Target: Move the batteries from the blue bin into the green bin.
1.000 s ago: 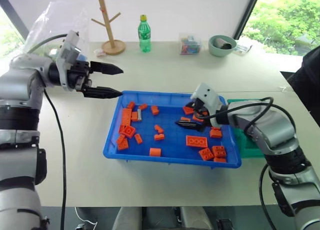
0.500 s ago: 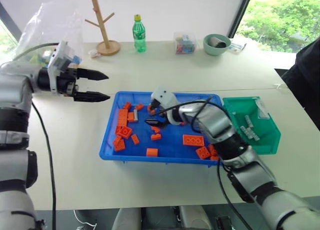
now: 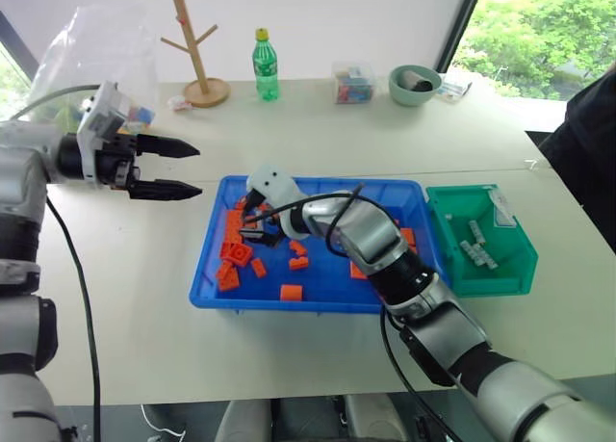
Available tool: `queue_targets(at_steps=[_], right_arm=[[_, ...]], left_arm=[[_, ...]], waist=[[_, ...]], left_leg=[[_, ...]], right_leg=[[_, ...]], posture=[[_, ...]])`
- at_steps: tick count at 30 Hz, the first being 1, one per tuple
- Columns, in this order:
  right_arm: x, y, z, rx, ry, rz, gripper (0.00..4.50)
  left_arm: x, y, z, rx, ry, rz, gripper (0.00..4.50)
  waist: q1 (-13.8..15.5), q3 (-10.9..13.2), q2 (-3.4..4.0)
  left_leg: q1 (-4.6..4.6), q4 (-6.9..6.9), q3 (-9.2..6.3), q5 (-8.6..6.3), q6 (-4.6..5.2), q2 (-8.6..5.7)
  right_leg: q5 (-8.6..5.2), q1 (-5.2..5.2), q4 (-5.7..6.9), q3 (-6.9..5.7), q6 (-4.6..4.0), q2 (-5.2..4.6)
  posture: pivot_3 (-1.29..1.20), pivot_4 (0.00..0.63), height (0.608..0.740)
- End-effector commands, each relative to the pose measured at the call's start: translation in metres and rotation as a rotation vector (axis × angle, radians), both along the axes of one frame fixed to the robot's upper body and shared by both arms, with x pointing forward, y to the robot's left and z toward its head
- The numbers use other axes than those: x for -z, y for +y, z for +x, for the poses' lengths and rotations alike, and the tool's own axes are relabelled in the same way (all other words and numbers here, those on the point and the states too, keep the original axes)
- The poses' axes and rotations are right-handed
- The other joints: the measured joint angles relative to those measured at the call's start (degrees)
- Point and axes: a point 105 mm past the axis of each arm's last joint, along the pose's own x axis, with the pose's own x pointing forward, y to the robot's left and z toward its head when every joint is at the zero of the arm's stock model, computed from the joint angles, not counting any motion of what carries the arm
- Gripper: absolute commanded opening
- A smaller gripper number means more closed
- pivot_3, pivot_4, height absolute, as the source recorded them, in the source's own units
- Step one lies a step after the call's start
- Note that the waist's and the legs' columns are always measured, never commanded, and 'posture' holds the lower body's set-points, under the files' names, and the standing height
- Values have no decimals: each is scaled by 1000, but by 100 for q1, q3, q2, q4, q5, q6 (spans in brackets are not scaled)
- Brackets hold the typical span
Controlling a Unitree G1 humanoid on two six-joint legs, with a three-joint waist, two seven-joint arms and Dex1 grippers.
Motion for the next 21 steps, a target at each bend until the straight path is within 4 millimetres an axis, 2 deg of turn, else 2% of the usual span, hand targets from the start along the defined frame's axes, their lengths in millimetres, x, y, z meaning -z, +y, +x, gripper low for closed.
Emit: queue_targets(at_steps=[1,11,21], right_arm=[[2,0,1,-14,-40,-26,4440],[25,-7,16,25,-63,-73,4440],[23,1,15,13,-49,-46,4440]], left_arm=[[-12,-4,-4,27,-41,-13,4500],[-18,-8,-6,39,-55,-27,4500],[-20,-8,-5,31,-64,-28,4500]], waist=[[-10,0,0],[-21,0,0],[-19,0,0]], left_leg=[[0,0,0,0,0,0],[0,-1,-1,1,-2,1],[1,-1,-2,2,-3,1]], right_leg=[[0,0,1,0,0,0],[0,-5,7,0,0,2],[0,-5,7,0,0,2]], posture=[[0,150,736],[0,150,736],[0,150,736]])
